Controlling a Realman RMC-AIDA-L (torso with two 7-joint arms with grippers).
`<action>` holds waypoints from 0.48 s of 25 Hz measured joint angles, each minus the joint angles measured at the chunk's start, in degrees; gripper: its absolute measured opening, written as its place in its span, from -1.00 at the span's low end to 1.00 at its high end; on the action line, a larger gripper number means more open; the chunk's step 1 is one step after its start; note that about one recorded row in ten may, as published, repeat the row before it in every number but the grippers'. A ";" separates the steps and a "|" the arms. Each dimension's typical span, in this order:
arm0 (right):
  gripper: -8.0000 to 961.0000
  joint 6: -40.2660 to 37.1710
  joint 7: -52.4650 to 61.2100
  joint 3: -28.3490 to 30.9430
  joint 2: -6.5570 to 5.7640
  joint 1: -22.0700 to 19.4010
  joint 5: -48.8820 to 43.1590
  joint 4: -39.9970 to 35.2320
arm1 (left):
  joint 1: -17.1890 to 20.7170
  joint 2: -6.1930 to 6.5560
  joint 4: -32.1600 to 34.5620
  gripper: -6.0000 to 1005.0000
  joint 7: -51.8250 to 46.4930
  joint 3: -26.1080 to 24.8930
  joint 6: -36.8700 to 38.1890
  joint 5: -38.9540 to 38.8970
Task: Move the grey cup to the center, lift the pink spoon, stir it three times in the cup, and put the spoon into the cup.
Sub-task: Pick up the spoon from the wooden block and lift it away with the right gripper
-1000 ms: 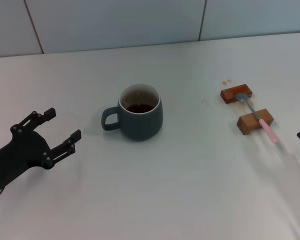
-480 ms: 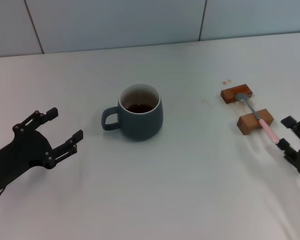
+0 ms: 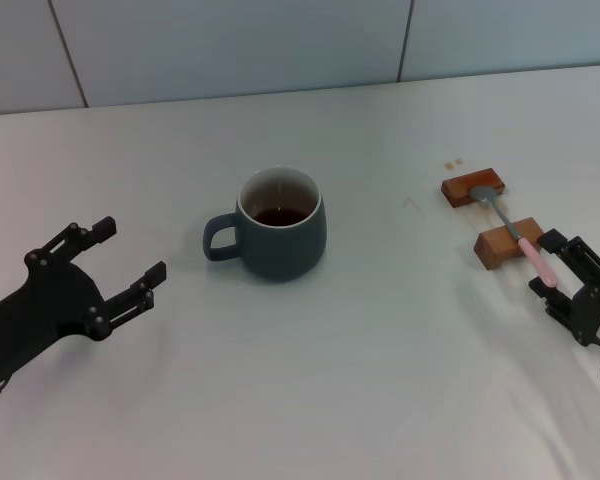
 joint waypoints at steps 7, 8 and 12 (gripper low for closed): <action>0.69 1.17 -0.25 0.39 0.11 -0.18 0.45 0.52 | 0.31 0.00 0.00 0.62 0.26 -0.02 0.11 0.55; 0.69 1.20 -0.28 0.42 0.12 -0.18 0.47 0.53 | 0.31 0.00 0.00 0.62 0.27 -0.02 0.12 0.58; 0.30 1.48 -0.45 0.47 0.18 0.05 0.52 0.61 | 0.32 0.06 0.04 0.62 0.33 -0.01 0.15 0.67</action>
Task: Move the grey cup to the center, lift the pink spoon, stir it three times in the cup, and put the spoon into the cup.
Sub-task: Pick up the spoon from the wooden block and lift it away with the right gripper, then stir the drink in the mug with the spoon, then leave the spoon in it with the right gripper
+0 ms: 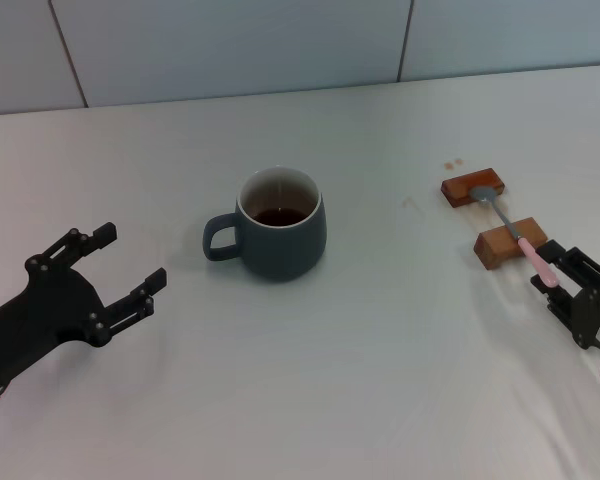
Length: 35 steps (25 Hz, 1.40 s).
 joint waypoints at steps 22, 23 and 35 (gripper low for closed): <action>-0.76 -10.88 -14.37 7.19 -0.06 -1.48 0.86 -2.01 | 0.96 0.01 1.11 0.61 0.03 0.79 0.11 0.19; -0.76 -10.88 -14.37 7.19 -0.06 -1.48 0.86 -2.01 | 0.96 0.01 1.11 0.61 0.03 0.79 0.11 0.19; -0.76 -23.35 0.31 -7.75 0.53 5.17 -1.78 -51.77 | 0.28 -0.05 1.89 0.61 -2.73 5.79 -0.70 0.18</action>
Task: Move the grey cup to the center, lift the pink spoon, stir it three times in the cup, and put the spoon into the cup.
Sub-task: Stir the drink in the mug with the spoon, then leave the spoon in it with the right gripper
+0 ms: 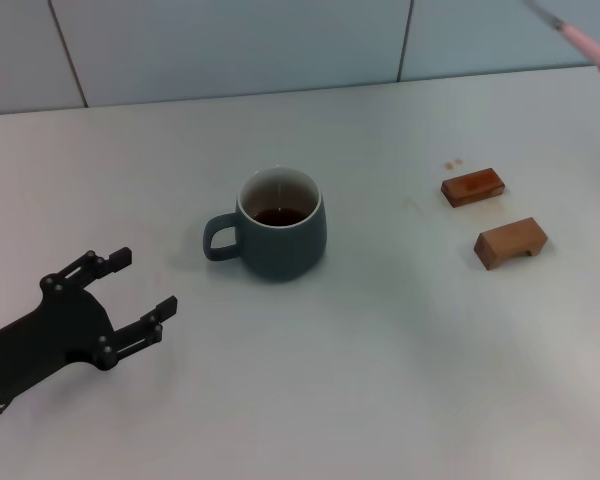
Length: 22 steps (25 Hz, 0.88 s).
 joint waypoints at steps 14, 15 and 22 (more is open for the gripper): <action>-0.76 4.70 37.05 -35.49 -1.05 8.93 -31.45 -51.22 | -0.95 -0.11 -0.47 0.61 -0.13 1.23 -1.89 0.00; -0.77 3.14 38.84 -36.48 -1.16 11.11 -33.31 -52.25 | -1.04 -0.14 -0.53 0.61 -0.17 1.39 -2.04 0.00; -0.77 -5.94 44.25 -37.19 -1.63 25.61 -44.40 -44.46 | -1.66 -0.20 -0.61 0.61 -0.83 2.11 -2.70 0.00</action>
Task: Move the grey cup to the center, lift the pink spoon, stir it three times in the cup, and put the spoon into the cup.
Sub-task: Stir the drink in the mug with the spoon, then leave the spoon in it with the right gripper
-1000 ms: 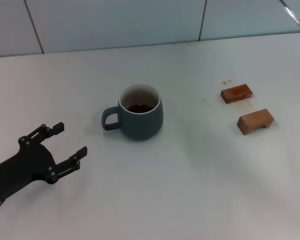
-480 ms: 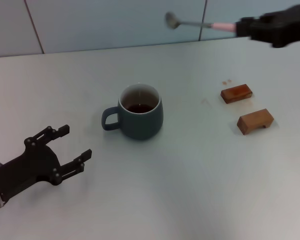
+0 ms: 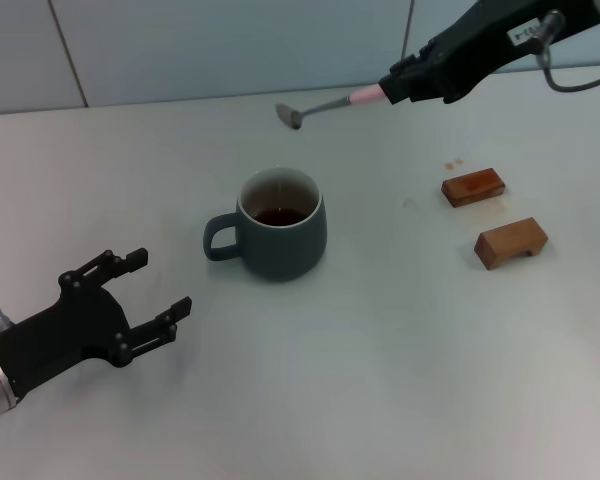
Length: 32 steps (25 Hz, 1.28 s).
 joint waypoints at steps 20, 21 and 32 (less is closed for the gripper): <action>-0.77 4.45 -1.70 -3.45 -0.30 13.69 -9.10 27.23 | -0.72 0.01 -0.63 0.61 -0.07 0.79 -1.13 0.00; -0.77 5.23 -2.16 -3.47 -0.29 14.46 -9.83 29.19 | -0.82 0.01 -0.63 0.61 -0.11 0.85 -1.12 0.00; -0.77 13.15 -6.15 -4.75 0.44 21.44 -12.11 45.69 | -1.45 -0.07 -0.79 0.61 -0.74 1.54 -1.09 -0.01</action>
